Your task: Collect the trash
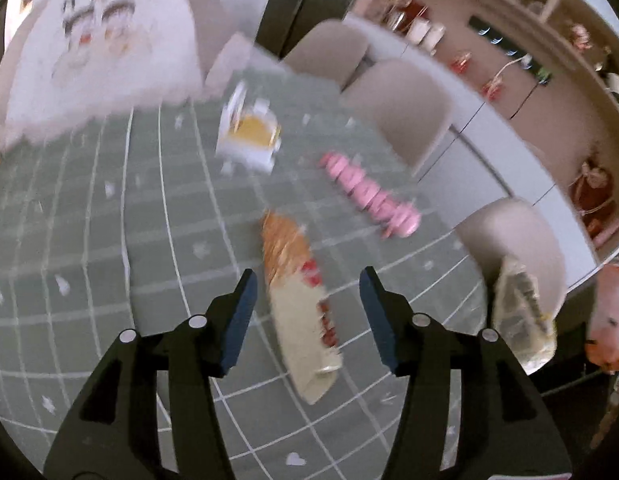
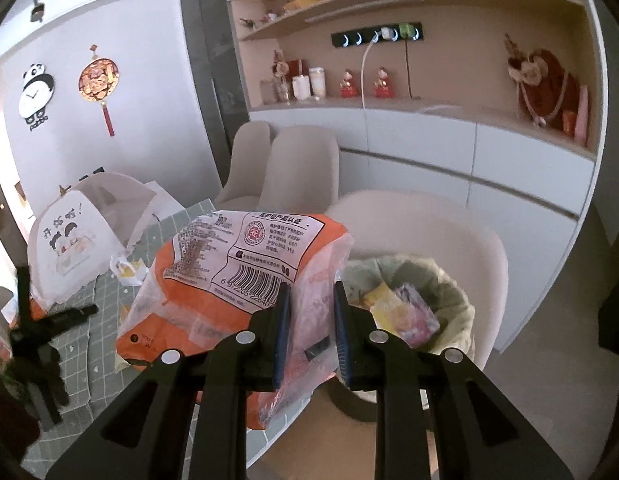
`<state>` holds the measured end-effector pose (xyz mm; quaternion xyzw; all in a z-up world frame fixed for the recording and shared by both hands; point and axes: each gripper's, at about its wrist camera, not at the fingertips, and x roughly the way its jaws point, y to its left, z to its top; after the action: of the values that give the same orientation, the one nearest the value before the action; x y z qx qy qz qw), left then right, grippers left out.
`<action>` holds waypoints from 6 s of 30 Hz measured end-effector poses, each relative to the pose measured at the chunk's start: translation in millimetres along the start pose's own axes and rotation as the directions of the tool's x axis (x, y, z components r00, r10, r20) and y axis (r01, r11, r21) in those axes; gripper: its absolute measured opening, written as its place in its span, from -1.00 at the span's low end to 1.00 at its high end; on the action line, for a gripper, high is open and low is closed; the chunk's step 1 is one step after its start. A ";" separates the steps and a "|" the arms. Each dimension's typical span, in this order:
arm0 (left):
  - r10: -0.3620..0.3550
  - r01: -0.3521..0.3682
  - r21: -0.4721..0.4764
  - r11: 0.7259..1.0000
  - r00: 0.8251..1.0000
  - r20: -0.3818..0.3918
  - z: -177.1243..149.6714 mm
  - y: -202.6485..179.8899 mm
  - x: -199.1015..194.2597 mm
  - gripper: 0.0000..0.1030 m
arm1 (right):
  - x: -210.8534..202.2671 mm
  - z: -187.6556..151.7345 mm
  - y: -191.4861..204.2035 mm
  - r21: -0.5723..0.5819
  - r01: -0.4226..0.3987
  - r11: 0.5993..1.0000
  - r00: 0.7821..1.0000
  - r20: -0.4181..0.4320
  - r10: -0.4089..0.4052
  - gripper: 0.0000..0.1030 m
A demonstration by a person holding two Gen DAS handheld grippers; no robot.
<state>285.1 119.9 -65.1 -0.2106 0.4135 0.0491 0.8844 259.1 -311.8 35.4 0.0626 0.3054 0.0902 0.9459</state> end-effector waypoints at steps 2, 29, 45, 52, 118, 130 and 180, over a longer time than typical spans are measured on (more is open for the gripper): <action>0.010 -0.010 -0.002 1.000 0.999 -0.045 -8.8 0.9 17.6 -0.01 | 2.9 -5.8 0.8 0.009 0.002 1.000 1.000 -0.012 -0.002 -0.60; -0.422 0.383 0.342 0.858 0.906 0.042 51.3 -182.9 -66.3 -0.42 | -1.6 28.3 -44.4 -0.049 0.146 0.988 0.989 0.037 -0.144 -0.60; -0.373 0.409 0.375 0.832 0.913 -0.167 18.0 -289.0 23.0 -0.41 | 145.9 8.6 -134.3 -0.112 0.163 0.980 0.960 -0.210 -0.183 -0.60; -0.356 0.436 0.363 0.824 0.896 -0.267 8.3 -310.7 60.3 -0.41 | 211.4 -29.5 -147.3 -0.159 0.156 0.975 0.909 -0.363 -0.204 -0.60; -0.020 -0.137 0.420 0.897 0.937 0.349 -130.9 -80.9 -175.7 0.83 | -68.2 -141.0 84.3 -0.020 -0.071 0.997 0.997 -0.020 0.071 -0.11; -0.031 -0.138 0.443 0.886 0.935 0.353 -162.9 -63.9 -217.8 0.83 | -108.9 -172.7 135.1 -0.063 -0.038 0.997 0.998 0.042 0.041 -0.11; -0.059 -0.089 0.427 0.900 0.945 0.322 -157.1 -41.8 -218.1 0.83 | -110.7 -171.1 153.9 -0.075 0.014 0.997 0.997 0.076 -0.008 -0.11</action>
<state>41.9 36.2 23.4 0.0069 0.2631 -0.0034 0.9647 49.7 -173.9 -12.9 0.0287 0.2659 0.0941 0.9590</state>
